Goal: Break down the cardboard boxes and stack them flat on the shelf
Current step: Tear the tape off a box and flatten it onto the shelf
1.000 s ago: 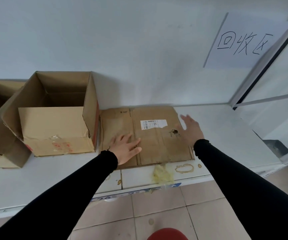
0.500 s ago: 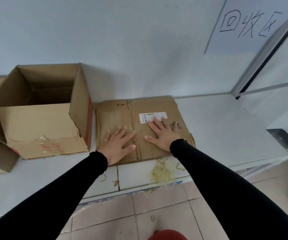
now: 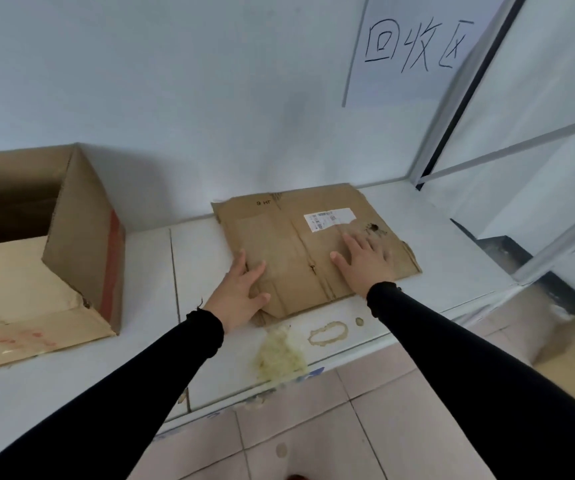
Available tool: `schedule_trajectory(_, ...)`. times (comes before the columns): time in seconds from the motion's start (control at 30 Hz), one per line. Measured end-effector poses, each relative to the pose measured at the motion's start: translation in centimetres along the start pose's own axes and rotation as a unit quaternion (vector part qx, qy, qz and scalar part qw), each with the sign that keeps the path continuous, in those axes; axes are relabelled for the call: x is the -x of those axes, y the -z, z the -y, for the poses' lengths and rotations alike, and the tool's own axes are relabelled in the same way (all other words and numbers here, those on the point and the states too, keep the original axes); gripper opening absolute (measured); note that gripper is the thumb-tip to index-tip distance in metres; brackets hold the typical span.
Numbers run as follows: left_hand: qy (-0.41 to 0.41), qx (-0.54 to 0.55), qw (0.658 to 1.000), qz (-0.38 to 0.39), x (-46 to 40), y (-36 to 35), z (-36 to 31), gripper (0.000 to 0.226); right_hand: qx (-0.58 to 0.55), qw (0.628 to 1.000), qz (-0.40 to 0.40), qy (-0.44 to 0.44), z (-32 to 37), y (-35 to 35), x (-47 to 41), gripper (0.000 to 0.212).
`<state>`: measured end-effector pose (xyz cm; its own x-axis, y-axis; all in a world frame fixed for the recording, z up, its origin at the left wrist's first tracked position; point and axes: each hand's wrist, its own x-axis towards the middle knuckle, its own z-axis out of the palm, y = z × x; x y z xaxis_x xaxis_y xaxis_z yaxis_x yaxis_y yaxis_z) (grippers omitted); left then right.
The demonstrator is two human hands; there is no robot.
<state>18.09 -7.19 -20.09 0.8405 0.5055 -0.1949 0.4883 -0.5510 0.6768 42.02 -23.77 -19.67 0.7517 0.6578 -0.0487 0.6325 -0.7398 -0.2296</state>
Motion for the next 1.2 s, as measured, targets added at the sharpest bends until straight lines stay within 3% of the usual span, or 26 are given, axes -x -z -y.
schedule_trajectory(0.3, -0.062, -0.034, 0.997, 0.036, -6.1, -4.1, -6.4, 0.079, -0.041, 0.983, 0.007, -0.18, -10.8, 2.2, -2.0, 0.079)
schedule_trajectory(0.47, -0.088, -0.074, 0.989, 0.091, -8.1, -5.0, -7.9, 0.081, -0.028, 0.981, 0.016, -0.193, -14.5, 2.9, -3.6, 0.079)
schedule_trajectory(0.6, -0.091, -0.152, 0.98, 0.092, -9.3, -5.7, -8.0, 0.079, -0.008, 0.982, 0.033, -0.185, -16.0, 3.0, -4.5, 0.075)
schedule_trajectory(0.7, -0.095, -0.23, 0.965, 0.085, -9.6, -6.0, -7.8, 0.077, -0.007, 0.983, 0.038, -0.181, -16.2, 3.1, -5.0, 0.075)
schedule_trajectory(0.87, -0.088, -0.259, 0.956, 0.104, -10.1, -5.7, -8.1, 0.08, 0.011, 0.98, 0.052, -0.193, -16.0, 3.1, -5.5, 0.073)
schedule_trajectory(1.0, -0.076, -0.299, 0.948, 0.084, -9.4, -5.7, -9.1, 0.078, 0.041, 0.976, 0.044, -0.207, -13.5, 3.7, -5.2, 0.06)
schedule_trajectory(1.1, -0.096, -0.291, 0.95, 0.056, -7.4, -5.1, -9.9, 0.072, 0.03, 0.987, 0.009, -0.158, -10.0, 4.0, -3.8, 0.047)
schedule_trajectory(1.2, -0.109, -0.291, 0.951, 0.003, -4.3, -2.4, -9.5, 0.072, -0.016, 0.995, -0.006, -0.098, -5.7, 5.1, -1.8, 0.048)
